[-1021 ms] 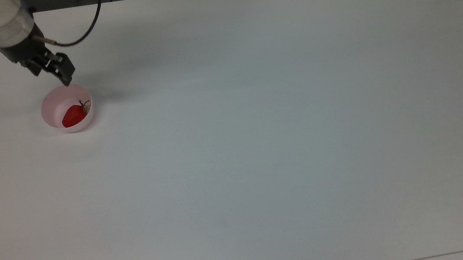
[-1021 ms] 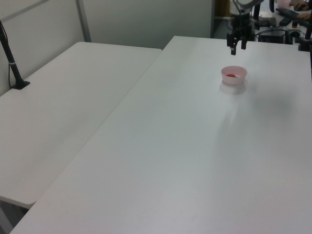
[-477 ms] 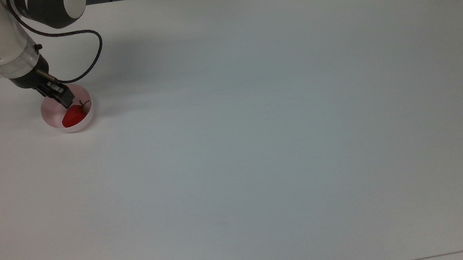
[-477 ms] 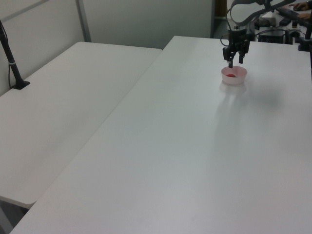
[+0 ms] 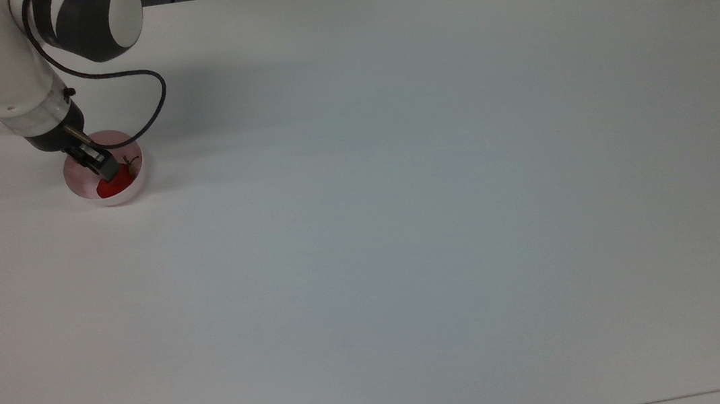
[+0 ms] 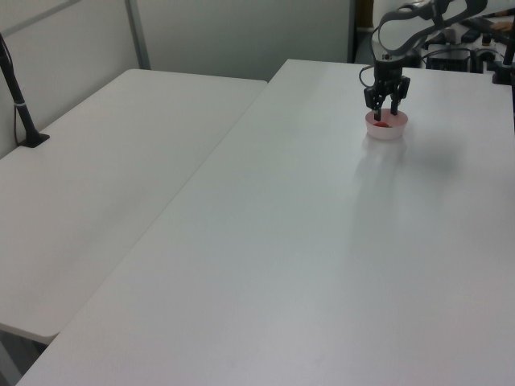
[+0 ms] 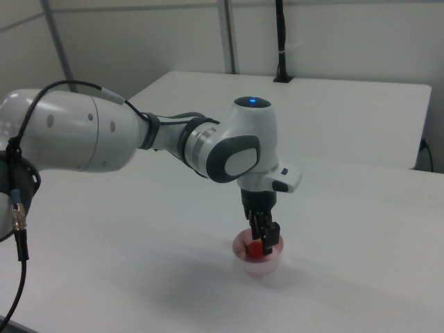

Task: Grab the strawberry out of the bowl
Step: 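Close the gripper on the red strawberry inside the bowl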

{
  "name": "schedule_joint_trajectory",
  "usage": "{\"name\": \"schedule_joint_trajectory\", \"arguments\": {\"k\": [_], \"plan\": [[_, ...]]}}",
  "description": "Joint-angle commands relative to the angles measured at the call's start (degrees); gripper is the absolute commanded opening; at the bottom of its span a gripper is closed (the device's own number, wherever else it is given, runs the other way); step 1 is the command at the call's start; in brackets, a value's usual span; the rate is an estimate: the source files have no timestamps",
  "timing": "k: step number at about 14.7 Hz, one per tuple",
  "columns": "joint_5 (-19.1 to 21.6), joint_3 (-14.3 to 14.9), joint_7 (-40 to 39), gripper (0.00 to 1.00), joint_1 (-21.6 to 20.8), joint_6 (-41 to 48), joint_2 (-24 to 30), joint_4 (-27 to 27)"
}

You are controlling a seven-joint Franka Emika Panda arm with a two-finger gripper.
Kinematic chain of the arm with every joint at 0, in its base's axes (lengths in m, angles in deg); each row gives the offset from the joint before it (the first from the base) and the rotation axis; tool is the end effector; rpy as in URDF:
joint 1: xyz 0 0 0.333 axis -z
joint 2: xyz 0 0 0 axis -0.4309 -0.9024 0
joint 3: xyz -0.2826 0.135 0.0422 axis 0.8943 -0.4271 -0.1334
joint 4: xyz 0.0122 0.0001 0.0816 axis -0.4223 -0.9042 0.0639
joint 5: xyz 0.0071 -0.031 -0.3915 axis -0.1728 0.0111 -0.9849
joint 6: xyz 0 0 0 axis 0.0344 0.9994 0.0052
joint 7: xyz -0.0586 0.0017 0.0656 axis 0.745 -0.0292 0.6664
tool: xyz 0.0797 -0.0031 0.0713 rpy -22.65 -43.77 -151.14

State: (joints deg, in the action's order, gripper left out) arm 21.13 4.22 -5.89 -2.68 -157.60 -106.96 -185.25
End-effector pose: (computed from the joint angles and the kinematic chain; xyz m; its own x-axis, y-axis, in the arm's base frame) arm 0.6066 -0.2635 0.3457 0.7896 -0.6131 -0.0258 -0.6117 -0.7898 0.0461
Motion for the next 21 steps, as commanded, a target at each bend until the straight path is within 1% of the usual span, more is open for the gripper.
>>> {"name": "schedule_joint_trajectory", "arguments": {"k": [1,6,9,11,15,18,21], "plan": [[1.1,0.0,2.1,0.59,-0.8,-3.3,-0.2,-2.3],[1.0,0.0,2.1,0.59,-1.4,-3.5,-0.6,-3.1],[1.0,0.0,1.4,0.38,-1.1,-3.3,-0.5,-2.9],[1.0,0.0,1.3,0.33,-1.0,-3.0,-0.2,-2.6],[1.0,0.0,-2.1,0.33,-0.5,-1.6,1.9,-2.2],[1.1,0.0,-8.3,0.33,-0.3,4.6,2.0,2.1],[1.1,0.0,-13.4,0.33,-0.3,5.2,1.9,5.3]]}}
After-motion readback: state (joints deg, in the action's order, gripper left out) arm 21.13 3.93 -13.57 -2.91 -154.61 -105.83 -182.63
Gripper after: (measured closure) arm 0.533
